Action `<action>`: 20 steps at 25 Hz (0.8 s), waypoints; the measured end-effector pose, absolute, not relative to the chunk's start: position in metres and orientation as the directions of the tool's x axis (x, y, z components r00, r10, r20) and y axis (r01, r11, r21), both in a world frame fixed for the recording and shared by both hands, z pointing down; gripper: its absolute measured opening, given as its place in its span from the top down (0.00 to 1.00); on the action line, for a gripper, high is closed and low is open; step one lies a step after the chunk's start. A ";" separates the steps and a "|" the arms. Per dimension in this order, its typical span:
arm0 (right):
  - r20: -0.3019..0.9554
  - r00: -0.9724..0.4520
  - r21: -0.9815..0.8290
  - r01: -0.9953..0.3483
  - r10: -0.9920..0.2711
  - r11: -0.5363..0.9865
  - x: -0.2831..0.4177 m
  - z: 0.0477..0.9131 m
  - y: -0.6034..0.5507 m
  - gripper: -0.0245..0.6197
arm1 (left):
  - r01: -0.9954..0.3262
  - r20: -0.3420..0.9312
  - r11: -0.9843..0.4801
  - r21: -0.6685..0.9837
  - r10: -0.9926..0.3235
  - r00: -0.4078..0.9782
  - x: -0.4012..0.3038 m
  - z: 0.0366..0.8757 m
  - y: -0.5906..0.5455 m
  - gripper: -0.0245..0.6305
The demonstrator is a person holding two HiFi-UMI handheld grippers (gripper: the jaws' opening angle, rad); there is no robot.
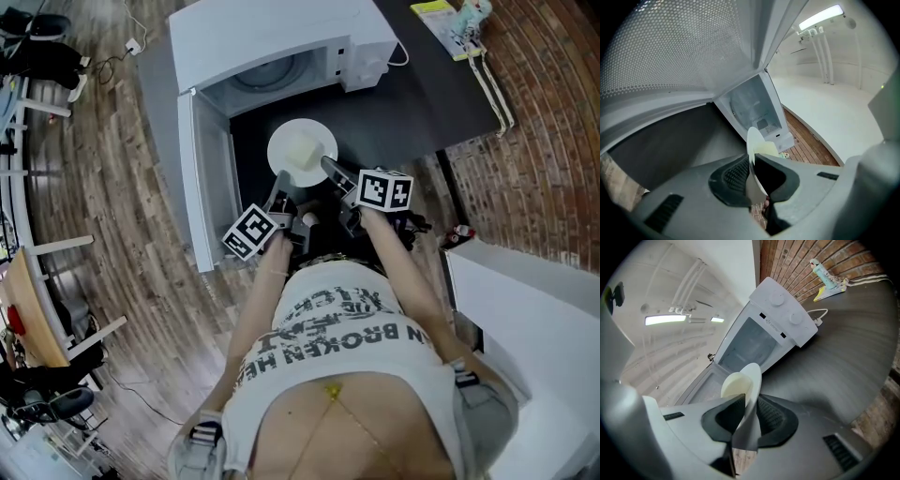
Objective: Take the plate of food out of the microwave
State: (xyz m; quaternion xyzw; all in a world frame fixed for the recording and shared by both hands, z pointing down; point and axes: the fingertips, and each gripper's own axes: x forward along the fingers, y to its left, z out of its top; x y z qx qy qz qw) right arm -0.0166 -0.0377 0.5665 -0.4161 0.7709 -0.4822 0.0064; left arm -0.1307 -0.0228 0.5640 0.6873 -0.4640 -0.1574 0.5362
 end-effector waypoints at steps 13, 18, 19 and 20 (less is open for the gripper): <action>0.372 -0.694 -0.752 -0.614 -0.616 0.238 0.012 0.553 -0.035 0.85 | -0.482 0.275 0.021 0.876 -0.842 0.463 -0.100 0.551 -0.013 0.90; 0.374 -0.722 -0.755 -0.602 -0.582 0.261 0.035 0.551 -0.025 0.85 | -0.479 0.276 0.043 0.877 -0.861 0.427 -0.077 0.548 0.002 0.90; 0.374 -0.727 -0.755 -0.599 -0.576 0.265 0.039 0.550 -0.023 0.85 | -0.480 0.276 0.047 0.876 -0.865 0.419 -0.073 0.548 0.004 0.90; 0.374 -0.732 -0.756 -0.597 -0.570 0.270 0.042 0.549 -0.022 0.85 | -0.481 0.275 0.049 0.875 -0.869 0.411 -0.069 0.547 0.007 0.90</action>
